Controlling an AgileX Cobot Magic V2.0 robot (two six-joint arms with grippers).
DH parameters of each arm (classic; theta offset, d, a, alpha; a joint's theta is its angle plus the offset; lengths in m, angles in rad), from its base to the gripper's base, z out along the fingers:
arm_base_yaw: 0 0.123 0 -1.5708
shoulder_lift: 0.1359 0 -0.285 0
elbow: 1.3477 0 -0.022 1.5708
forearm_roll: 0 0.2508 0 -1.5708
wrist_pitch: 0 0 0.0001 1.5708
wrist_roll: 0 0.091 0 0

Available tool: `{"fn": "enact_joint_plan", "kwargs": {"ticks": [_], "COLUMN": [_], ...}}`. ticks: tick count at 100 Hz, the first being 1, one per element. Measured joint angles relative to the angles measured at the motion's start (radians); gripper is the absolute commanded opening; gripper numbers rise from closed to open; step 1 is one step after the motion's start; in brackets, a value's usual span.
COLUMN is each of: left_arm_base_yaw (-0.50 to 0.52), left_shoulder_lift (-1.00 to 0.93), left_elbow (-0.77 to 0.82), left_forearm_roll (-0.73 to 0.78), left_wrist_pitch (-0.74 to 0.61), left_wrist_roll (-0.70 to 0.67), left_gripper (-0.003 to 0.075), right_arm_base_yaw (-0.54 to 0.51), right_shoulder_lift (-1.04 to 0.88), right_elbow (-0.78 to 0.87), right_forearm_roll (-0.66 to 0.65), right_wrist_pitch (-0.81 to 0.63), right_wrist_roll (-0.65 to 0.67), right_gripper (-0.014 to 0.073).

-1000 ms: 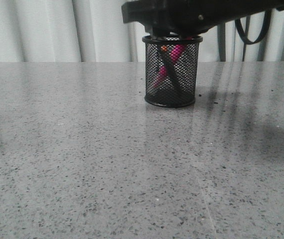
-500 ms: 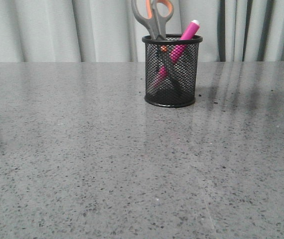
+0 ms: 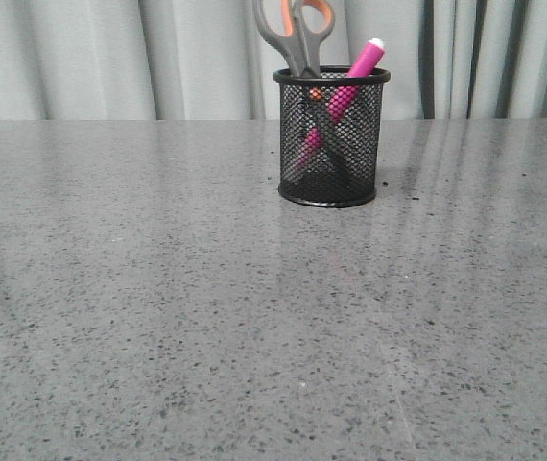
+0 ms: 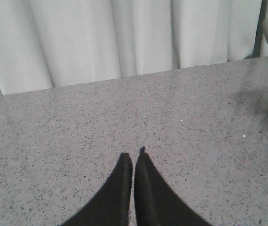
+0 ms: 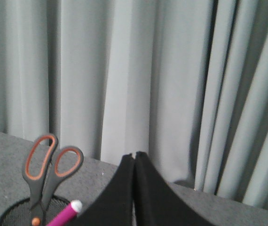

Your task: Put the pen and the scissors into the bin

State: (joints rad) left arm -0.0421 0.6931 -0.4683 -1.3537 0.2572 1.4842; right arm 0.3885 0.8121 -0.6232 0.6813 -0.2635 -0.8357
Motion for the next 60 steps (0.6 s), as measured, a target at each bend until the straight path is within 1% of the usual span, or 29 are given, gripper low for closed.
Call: {"fn": "enact_joint_plan", "kwargs": {"ticks": [30,44,60], "left_arm_base_yaw": [0.0,0.0,0.0], "left_shoulder_lift": [-0.248,-0.375,-0.512], "left_elbow": [0.157,0.222,0.293], "left_forearm_roll": [-0.052,-0.071,-0.124], "left_wrist_pitch": [-0.091,-0.112,-0.15], "left_wrist_roll": [0.006,0.006,0.006], "left_gripper": [-0.0019,-0.0019,-0.0019], "right_arm_base_yaw": [-0.013,-0.013,-0.013], "right_shoulder_lift": [-0.38,-0.494,-0.58], "right_elbow": [0.326,0.426,0.492], "right_forearm_roll": [-0.002,-0.003,-0.003], "right_wrist_pitch": [0.012,0.014,0.014], "right_wrist_roll": [-0.001,-0.001,-0.001], "right_gripper": [-0.0076,-0.0076,-0.0076]}}
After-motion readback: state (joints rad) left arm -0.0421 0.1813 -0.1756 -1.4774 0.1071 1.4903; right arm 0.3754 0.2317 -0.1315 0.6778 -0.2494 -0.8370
